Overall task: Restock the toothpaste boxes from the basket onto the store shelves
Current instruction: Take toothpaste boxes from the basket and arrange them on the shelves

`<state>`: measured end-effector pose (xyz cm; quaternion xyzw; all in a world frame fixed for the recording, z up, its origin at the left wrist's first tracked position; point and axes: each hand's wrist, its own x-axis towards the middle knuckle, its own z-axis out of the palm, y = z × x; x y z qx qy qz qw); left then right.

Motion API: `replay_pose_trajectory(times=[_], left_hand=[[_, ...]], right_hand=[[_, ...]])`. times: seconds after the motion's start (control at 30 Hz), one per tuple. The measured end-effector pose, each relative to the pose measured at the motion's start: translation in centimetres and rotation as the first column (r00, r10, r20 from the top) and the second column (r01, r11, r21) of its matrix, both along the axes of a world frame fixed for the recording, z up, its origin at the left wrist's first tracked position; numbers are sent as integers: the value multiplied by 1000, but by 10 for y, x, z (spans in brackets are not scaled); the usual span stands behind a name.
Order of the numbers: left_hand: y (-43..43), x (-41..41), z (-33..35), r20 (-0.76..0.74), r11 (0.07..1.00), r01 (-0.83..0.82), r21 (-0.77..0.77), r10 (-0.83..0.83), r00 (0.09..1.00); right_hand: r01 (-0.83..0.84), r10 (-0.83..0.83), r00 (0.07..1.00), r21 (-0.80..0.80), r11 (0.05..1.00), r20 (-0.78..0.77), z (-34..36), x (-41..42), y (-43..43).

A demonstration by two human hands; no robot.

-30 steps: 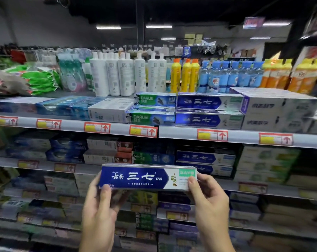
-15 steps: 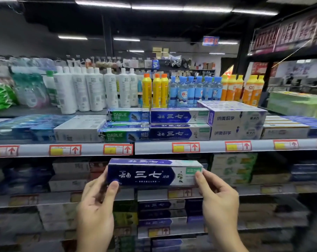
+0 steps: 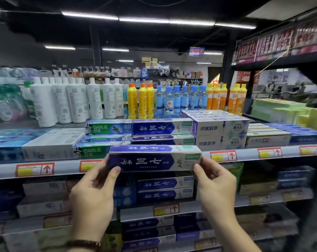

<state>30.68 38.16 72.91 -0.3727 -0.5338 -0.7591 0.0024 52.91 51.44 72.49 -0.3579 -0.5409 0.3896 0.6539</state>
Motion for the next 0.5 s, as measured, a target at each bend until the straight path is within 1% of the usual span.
replay_pose_trajectory(times=[0.17,0.3,0.4,0.5], left_hand=[[33,1,9,-56,999,-43,-19,42,998],[53,-2,14,-69,997,-56,-51,52,996],[67,-4,19,-77,994,-78,-76,72,994],[77,-9,25,-87,992,-74,-105,65,994]], right_hand=[[35,-34,999,63,997,-21,17,1,32],[2,-3,1000,89,996,11,27,0,52],[20,-26,998,124,992,51,32,-2,67],[15,-26,996,126,992,89,33,-8,79]])
